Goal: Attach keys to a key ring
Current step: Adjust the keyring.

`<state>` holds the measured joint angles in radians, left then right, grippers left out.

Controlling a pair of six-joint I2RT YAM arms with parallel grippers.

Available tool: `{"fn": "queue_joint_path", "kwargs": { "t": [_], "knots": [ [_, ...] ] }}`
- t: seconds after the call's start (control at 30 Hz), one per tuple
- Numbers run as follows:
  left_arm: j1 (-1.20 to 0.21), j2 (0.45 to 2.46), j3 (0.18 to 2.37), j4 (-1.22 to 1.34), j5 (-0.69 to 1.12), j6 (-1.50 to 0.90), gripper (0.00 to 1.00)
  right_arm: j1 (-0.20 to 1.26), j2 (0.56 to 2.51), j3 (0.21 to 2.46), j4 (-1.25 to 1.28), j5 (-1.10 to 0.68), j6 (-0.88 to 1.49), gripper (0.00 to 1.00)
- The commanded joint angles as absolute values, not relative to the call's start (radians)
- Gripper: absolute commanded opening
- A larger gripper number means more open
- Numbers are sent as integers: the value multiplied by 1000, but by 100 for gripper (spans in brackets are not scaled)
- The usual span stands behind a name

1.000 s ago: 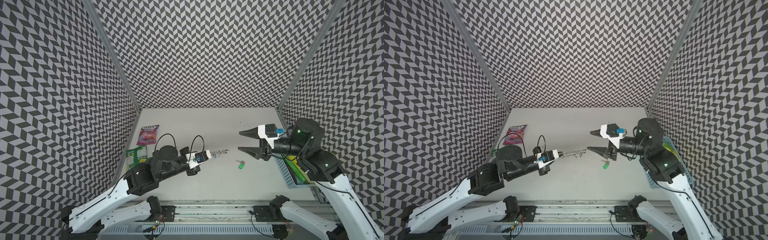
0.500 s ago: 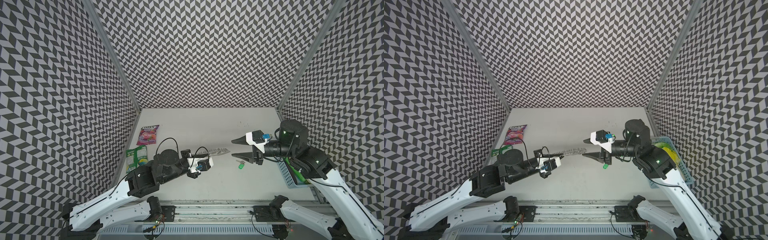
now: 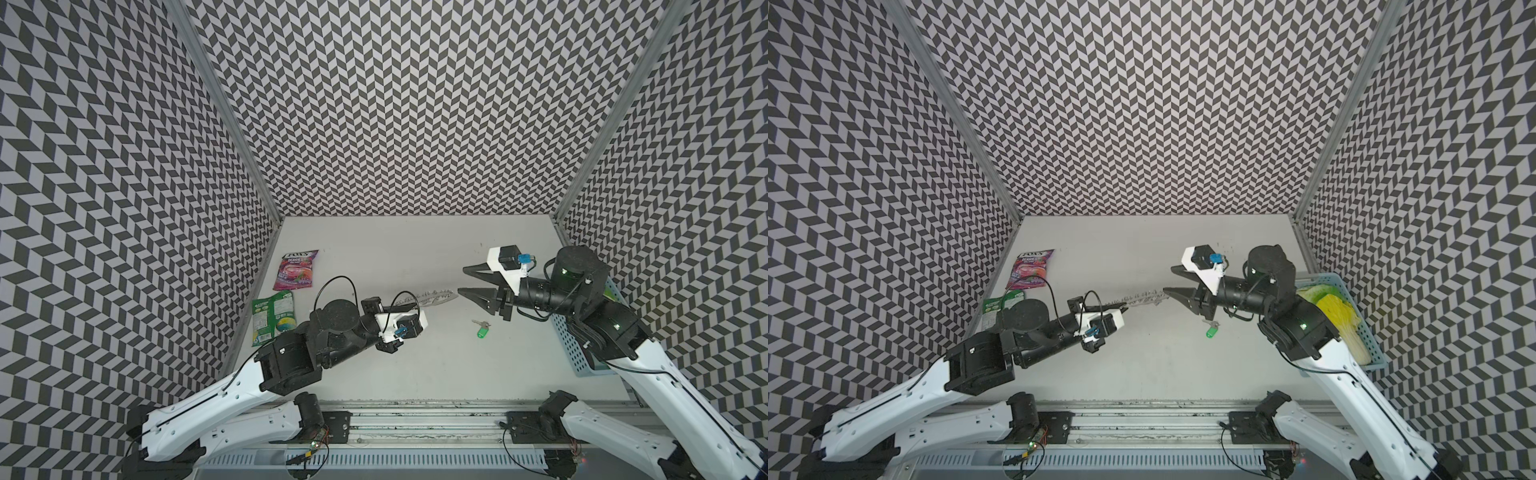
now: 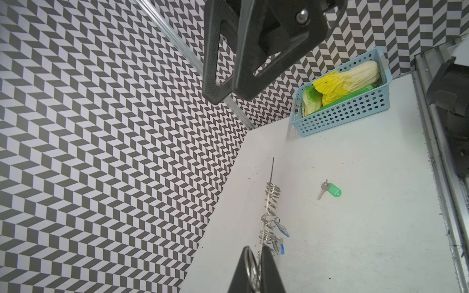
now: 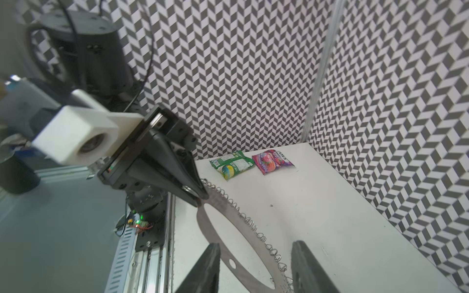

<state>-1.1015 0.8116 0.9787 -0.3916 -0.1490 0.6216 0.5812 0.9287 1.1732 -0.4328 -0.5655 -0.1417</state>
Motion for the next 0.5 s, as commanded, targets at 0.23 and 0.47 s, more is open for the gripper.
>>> {"fn": "queue_joint_path", "kwargs": {
  "t": [0.23, 0.47],
  "knots": [
    [-947, 835, 911, -186, -74, 244, 0, 422, 1182, 1238, -692, -365, 542, 56],
    [-930, 812, 850, -120, -125, 165, 0, 227, 1087, 932, -618, -362, 687, 41]
  ]
}}
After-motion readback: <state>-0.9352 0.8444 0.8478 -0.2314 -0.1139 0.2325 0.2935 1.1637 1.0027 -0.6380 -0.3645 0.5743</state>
